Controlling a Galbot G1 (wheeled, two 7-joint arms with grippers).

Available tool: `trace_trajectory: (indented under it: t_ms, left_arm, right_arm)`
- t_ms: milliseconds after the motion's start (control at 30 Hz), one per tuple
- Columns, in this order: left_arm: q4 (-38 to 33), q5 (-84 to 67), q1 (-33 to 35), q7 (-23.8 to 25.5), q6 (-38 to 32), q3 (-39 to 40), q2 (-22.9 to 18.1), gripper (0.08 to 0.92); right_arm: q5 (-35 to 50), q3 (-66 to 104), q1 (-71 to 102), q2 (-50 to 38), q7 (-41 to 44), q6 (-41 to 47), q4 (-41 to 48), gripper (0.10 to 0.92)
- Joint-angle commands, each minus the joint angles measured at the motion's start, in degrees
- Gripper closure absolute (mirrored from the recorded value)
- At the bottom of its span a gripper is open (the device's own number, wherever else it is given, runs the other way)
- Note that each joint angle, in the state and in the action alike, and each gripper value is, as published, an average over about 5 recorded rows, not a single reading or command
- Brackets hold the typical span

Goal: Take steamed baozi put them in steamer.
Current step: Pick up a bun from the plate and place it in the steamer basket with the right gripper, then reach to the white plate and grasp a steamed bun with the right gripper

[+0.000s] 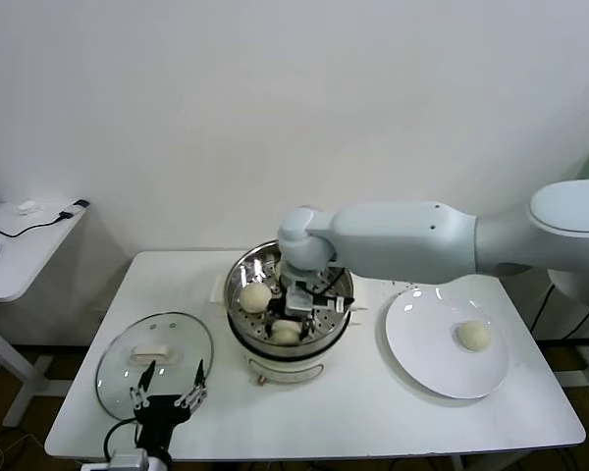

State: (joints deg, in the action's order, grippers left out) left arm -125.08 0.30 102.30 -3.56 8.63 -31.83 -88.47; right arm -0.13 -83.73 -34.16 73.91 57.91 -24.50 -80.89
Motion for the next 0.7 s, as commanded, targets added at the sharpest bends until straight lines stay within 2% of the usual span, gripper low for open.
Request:
trace_trajectory:
  t_ms: [33,200,367,533,700]
  left_arm:
    - [-0.16,0.0,0.04,0.02,-0.01,-0.06,-0.06,0.177]
    - [-0.32,0.1,0.06,0.06,-0.1,0.13,-0.13,0.177]
    - [-0.45,0.03,0.13,0.07,-0.27,0.17,-0.07,0.177]
    - [-0.5,-0.54,0.06,0.07,-0.44,-0.02,0.21,0.177]
    - [-0.45,-1.07,-0.3,0.17,-0.42,-0.42,0.39,0.177]
  right_arm:
    - [1.73,2.08,-0.97,0.65,3.51,-2.7,1.74,0.236]
    - [7.82,5.72,-6.99,-2.56,12.51,-3.05,4.3,0.204]
    - [14.5,7.12,-13.94,-8.32,17.24,-1.78,13.65,0.203]
    - [23.39,1.35,-18.92,-18.32,15.8,7.22,21.88,0.203]
    - [24.24,-9.69,-18.73,-30.94,11.2,15.31,19.91,0.203]
